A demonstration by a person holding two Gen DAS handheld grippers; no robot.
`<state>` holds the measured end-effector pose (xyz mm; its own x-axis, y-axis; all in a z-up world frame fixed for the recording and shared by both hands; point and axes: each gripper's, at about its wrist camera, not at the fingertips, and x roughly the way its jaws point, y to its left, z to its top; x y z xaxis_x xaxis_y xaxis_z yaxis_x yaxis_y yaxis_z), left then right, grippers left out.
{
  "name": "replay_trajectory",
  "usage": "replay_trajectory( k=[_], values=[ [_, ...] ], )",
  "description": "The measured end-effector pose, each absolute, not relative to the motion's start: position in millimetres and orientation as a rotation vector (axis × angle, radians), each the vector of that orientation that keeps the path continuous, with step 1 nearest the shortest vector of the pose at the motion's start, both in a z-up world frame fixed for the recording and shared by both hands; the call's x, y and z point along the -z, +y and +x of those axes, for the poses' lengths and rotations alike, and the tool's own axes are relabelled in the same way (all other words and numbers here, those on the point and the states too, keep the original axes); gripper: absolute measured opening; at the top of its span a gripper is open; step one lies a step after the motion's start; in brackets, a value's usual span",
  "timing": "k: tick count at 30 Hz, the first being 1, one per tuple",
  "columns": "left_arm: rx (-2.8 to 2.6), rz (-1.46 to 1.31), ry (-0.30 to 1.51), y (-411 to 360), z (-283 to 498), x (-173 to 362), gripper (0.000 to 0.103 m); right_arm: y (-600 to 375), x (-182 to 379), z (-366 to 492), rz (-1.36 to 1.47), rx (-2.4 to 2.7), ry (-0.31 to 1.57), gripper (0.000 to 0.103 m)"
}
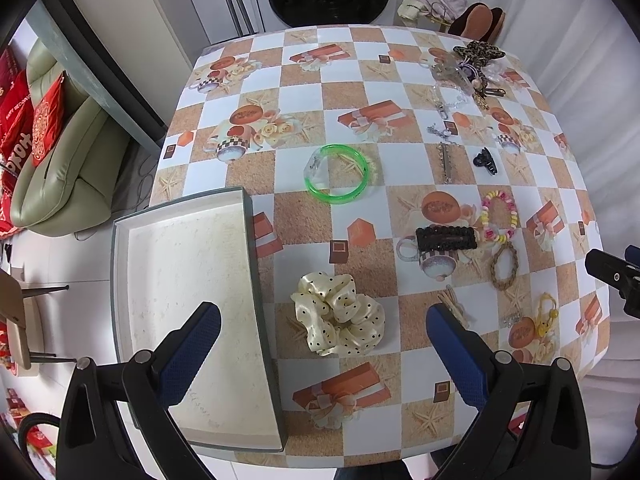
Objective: Organize jewelry
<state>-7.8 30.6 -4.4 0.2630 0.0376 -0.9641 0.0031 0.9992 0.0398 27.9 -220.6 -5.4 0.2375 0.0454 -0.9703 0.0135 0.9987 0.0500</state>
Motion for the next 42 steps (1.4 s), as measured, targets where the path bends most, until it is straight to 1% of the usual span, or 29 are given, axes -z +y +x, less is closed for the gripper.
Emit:
replay_trajectory(
  k=[42],
  values=[
    [-0.028,0.043,1.325,34.2,-12.4,10.3,0.103,-220.5,7.2,26.1,0.053,-0.026,1.332,0.103]
  ],
)
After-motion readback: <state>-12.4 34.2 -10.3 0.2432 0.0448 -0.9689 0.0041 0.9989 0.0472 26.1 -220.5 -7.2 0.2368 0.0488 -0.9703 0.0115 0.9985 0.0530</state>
